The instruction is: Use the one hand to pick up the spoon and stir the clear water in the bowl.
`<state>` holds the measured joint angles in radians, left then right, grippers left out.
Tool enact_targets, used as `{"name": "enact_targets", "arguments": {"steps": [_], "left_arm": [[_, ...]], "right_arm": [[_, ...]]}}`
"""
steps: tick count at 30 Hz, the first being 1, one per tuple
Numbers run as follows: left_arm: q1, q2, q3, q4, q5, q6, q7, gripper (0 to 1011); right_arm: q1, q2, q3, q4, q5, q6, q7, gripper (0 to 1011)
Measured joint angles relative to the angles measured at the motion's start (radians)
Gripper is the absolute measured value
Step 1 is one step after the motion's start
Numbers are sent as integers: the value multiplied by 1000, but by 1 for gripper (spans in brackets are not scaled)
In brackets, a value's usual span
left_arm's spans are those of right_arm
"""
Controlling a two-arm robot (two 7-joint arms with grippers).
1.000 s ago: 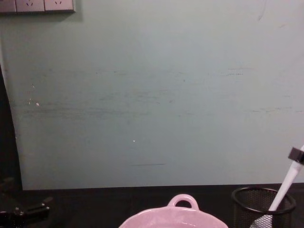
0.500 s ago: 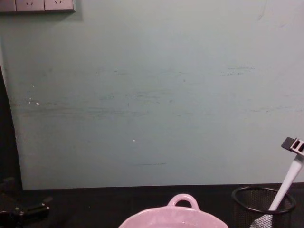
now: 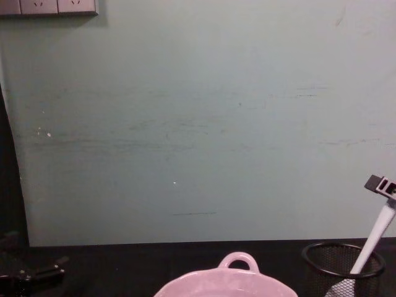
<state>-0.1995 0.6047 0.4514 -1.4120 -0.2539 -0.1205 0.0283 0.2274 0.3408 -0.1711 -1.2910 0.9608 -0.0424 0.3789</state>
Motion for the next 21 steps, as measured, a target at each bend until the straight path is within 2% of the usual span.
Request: {"name": "enact_targets", "arguments": {"steps": [7, 11, 18, 21], "left_arm": [[0, 0, 0, 0, 0, 0, 0, 1011], [0, 0, 0, 0, 0, 0, 0, 1011], [0, 0, 0, 0, 0, 0, 0, 1011], [0, 0, 0, 0, 0, 0, 0, 1011]], "right_arm": [[19, 14, -1, 25, 25, 17, 44, 664], [23, 22, -6, 27, 32, 26, 51, 507], [32, 30, -25, 35, 37, 31, 60, 320], [35, 32, -31, 37, 36, 30, 61, 189]]}}
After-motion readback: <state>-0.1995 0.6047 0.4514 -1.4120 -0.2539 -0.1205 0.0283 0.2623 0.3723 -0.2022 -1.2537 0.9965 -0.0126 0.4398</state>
